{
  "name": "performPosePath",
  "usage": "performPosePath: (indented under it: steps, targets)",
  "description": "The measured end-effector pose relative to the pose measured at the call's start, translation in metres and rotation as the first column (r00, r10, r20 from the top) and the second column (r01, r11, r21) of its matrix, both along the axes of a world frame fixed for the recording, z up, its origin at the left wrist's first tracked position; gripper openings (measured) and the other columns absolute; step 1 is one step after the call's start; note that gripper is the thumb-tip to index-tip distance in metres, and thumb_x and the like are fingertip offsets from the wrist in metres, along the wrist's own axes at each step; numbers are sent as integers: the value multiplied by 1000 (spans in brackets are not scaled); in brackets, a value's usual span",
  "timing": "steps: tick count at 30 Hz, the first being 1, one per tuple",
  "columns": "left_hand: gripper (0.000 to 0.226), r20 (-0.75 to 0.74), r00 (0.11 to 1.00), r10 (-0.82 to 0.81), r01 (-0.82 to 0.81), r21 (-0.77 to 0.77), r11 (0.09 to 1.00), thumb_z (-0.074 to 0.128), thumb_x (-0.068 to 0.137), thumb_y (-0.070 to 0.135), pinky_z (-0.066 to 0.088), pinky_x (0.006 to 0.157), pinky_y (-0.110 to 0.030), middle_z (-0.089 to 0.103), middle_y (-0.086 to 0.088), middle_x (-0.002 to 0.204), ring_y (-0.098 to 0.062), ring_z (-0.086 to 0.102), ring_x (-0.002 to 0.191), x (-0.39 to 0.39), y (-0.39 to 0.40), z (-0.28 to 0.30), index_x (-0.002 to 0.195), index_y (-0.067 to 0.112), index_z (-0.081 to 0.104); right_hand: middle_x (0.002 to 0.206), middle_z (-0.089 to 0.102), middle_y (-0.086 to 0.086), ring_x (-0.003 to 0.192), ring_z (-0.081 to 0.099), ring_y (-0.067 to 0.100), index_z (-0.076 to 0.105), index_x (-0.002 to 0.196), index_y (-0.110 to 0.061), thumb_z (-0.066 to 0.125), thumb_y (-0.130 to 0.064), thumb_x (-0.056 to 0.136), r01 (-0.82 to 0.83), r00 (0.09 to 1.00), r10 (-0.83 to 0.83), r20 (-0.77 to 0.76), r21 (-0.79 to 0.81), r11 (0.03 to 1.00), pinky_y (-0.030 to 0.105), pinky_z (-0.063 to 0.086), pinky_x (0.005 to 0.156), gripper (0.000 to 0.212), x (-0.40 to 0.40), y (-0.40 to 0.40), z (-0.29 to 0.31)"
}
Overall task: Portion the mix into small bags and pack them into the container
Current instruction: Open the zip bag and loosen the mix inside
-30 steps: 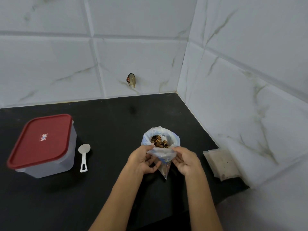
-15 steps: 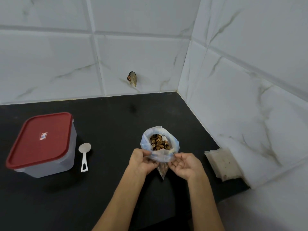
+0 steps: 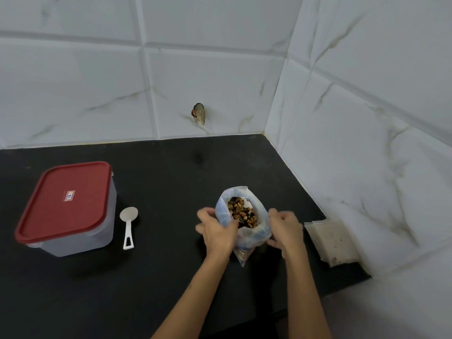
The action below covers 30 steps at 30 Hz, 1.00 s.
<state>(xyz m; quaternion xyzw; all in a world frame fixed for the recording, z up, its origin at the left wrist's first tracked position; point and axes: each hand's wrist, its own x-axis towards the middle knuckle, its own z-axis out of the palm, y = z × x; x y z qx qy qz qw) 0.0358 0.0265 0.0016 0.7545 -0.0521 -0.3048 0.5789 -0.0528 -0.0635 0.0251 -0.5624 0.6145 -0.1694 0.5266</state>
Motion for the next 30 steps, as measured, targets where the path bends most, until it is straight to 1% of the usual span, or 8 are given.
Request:
performPosePath:
  steps: [4,8,11,15,19,22,26,30]
  targets:
    - [34,348,906,-239,194,162,968,58,89,11,45,70,-23,31,-1,122,-16,50,94,-1,2,5,116,28,48,112,45,2,78,51,10,48,104,-28,62,-27,87,-246,954,164,-250,-346,905,21,41,59,22,9,8,1]
    - [37,281,888,-365,286,286,915,55,90,10,39,76,-18,34,-4,129,-14,50,92,5,5,10,126,20,59,113,57,2,93,58,17,60,104,-27,64,-26,86,-346,871,210,-444,-252,904,27,46,68,19,20,15,-3]
    - [53,266,886,-380,302,291,908,65,84,9,39,81,-17,34,-5,130,-21,49,115,8,8,13,135,17,52,115,60,6,98,59,17,60,116,-13,61,-13,89,-314,890,207,-406,-216,924,25,46,71,27,20,14,-1]
    - [60,270,888,-372,306,258,917,68,82,11,36,85,-16,33,-3,131,-18,45,119,1,13,13,138,15,47,119,60,7,100,60,16,58,121,-9,59,-9,90,-227,930,121,-347,-284,931,15,42,62,31,12,11,3]
    - [59,281,870,-405,349,228,909,68,84,19,36,83,-13,31,1,124,-9,42,105,-13,14,11,138,15,47,117,61,4,91,61,13,58,119,-11,59,-9,89,-185,934,49,-355,-361,914,14,36,52,30,2,9,6]
    - [49,317,827,-464,359,337,870,64,87,35,43,92,-24,29,-2,131,-19,42,119,-16,12,10,132,20,55,112,62,1,81,54,9,59,119,-17,61,-18,88,-264,883,111,-456,-286,921,19,36,52,31,-9,3,6]
    - [37,388,796,-464,290,427,856,55,89,53,46,98,-42,24,-7,144,-26,28,133,-11,10,14,110,26,68,125,56,1,96,54,13,64,114,-27,64,-26,86,-388,835,213,-508,-268,882,25,45,72,28,-23,-6,8]
    - [25,426,759,-493,286,462,839,63,90,30,46,96,-34,25,-4,143,-24,33,129,-7,4,19,115,25,64,136,42,3,117,47,21,67,104,-34,62,-19,88,-431,831,188,-523,-394,812,31,44,86,23,-14,-7,2]
